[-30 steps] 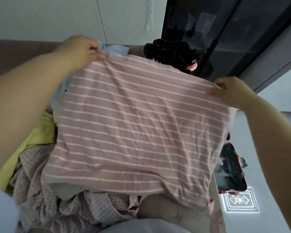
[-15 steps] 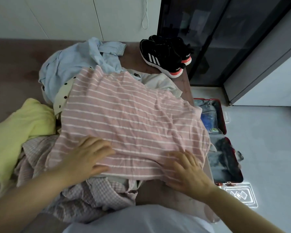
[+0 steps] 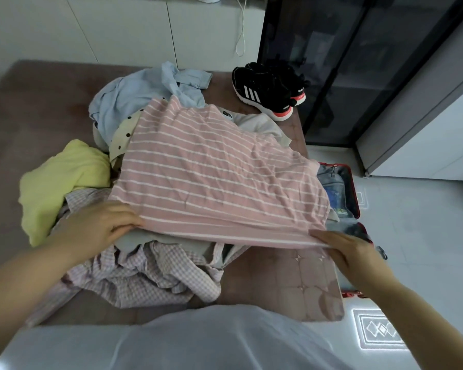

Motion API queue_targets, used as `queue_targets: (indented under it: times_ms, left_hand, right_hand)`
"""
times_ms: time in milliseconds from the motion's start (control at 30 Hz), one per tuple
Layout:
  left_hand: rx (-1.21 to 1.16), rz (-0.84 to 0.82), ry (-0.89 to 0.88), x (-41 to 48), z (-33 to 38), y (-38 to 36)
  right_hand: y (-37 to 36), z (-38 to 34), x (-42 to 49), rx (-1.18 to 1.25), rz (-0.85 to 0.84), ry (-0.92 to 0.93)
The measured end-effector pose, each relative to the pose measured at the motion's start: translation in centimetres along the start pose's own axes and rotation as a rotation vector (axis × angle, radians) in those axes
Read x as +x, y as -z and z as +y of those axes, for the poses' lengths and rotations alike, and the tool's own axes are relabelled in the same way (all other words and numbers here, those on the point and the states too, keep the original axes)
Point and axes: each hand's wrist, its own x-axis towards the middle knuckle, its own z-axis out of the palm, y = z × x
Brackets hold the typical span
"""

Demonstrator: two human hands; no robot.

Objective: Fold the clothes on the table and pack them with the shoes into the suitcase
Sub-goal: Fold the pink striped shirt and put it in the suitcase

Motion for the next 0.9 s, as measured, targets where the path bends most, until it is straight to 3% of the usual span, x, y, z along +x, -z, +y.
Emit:
queue_targets:
  times_ms: [133, 233, 333, 500, 567, 667, 800, 900]
  left_hand:
    - [0.055, -0.094, 0.075, -1.6, -0.6, -2.2]
    - [-0.049, -0.186, 0.345, -1.6, -0.5, -1.2]
    - [-0.057, -0.338, 0.311, 1.0, 2.1, 0.6]
    - [-0.271, -0.141, 0.061, 9.4, 13.2, 1.6]
    - [-0.280, -0.158, -0.018, 12.6, 17.6, 0.8]
    - [-0.263, -0.182, 0.014, 16.5, 21.9, -1.3]
    - [-0.216, -0.023, 0.153, 19.3, 21.9, -2.1]
    - [-0.303, 0.022, 0.158, 19.2, 20.7, -1.3]
  right_hand:
    - [-1.2, 0.1, -1.3, 0.010, -0.133, -0.012]
    - [-0.7, -0.5, -1.6, 0.027, -0.080, -0.050]
    - [0.7, -1.6, -1.5, 0.097, 0.018, -0.073]
    - [3.7, -3.6, 1.0, 0.174, 0.130, 0.030]
    - [5.1, -4.7, 2.5, 0.220, 0.142, -0.023]
    - [6.6, -5.8, 4.6, 0.317, 0.180, -0.117]
    - [7.0, -5.8, 6.1, 0.480, 0.277, -0.152]
    - [6.7, -4.6, 6.4, 0.596, 0.157, -0.124]
